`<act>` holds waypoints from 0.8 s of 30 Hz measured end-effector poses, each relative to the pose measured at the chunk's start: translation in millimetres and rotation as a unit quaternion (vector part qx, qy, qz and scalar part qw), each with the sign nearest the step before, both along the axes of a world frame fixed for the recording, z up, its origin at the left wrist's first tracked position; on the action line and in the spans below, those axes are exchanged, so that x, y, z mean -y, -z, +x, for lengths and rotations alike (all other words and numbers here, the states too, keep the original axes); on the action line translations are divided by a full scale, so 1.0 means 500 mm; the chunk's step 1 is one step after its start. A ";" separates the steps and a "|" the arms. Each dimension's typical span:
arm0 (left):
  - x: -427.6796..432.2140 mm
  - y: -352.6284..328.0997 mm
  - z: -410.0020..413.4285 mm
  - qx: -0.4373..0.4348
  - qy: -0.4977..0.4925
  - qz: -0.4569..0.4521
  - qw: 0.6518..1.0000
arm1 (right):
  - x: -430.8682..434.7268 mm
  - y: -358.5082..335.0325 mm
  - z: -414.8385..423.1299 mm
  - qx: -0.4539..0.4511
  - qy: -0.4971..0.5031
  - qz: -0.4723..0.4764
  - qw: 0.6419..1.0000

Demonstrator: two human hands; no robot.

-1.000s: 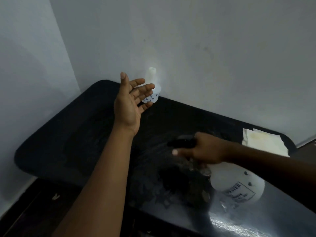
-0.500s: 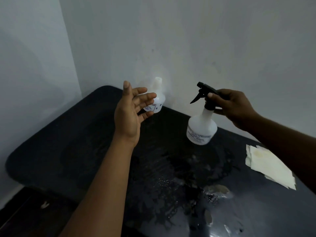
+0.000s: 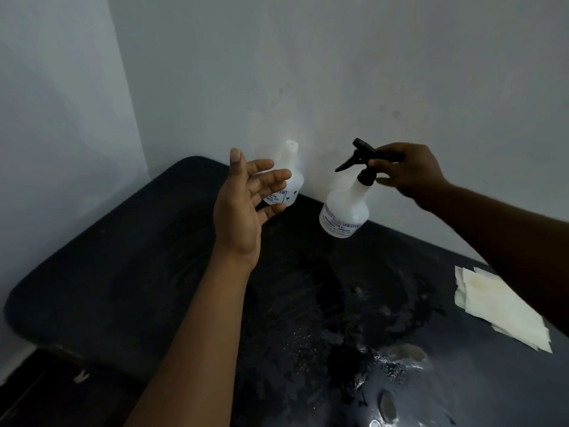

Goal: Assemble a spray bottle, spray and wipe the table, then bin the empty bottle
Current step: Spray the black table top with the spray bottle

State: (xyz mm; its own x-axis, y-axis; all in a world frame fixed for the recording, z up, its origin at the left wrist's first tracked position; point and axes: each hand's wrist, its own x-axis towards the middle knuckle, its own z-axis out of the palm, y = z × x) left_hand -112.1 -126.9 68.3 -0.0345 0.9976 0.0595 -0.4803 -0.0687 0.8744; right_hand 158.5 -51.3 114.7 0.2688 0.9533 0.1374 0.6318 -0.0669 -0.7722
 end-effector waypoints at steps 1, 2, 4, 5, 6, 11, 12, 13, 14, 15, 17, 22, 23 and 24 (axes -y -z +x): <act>0.000 -0.001 0.000 0.001 0.001 0.000 1.000 | -0.004 -0.007 0.002 0.008 0.007 0.002 1.000; 0.001 -0.001 0.000 0.006 0.003 -0.001 1.000 | -0.007 -0.014 0.003 0.016 0.012 0.003 1.000; 0.002 -0.003 -0.001 0.023 0.007 -0.005 1.000 | -0.008 -0.026 0.005 0.023 0.010 0.010 1.000; 0.003 -0.004 -0.001 0.031 0.009 -0.007 0.999 | -0.004 -0.030 0.006 0.027 0.006 0.016 0.999; 0.004 -0.006 -0.001 0.037 0.010 -0.008 0.999 | 0.000 -0.032 0.007 0.034 0.005 0.023 0.999; 0.010 -0.008 0.010 0.037 0.023 -0.008 0.999 | 0.050 -0.027 0.057 0.073 0.036 0.032 0.996; 0.011 -0.008 0.011 0.037 0.025 -0.006 0.999 | 0.063 -0.023 0.077 0.086 0.041 0.017 0.995; 0.010 -0.008 0.013 0.039 0.027 -0.004 0.999 | 0.077 -0.016 0.099 0.101 0.044 -0.002 0.994; 0.010 -0.008 0.014 0.041 0.028 -0.001 0.999 | 0.090 -0.007 0.123 0.114 0.048 -0.021 0.992; 0.009 -0.008 0.015 0.042 0.029 0.002 0.999 | 0.104 0.004 0.148 0.129 0.056 -0.038 0.989; 0.009 -0.006 0.020 0.040 0.034 0.008 0.999 | 0.130 0.030 0.199 0.201 0.069 -0.072 0.975; 0.009 -0.001 0.044 0.023 0.046 0.011 0.999 | 0.206 0.141 0.311 0.413 0.057 -0.285 0.863; 0.009 -0.001 0.048 0.018 0.047 0.011 0.999 | 0.224 0.169 0.331 0.409 0.073 -0.304 0.857; 0.010 -0.001 0.052 0.014 0.048 0.013 0.999 | 0.242 0.194 0.348 0.405 0.091 -0.305 0.857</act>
State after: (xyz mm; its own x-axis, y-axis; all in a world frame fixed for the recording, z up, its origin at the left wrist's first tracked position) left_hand -86.1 -131.9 68.9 0.0593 0.9946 0.0849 -0.5095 -0.0430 0.8594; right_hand 332.6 -172.4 17.8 0.4724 0.8669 -0.1592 0.8806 -0.4564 0.1279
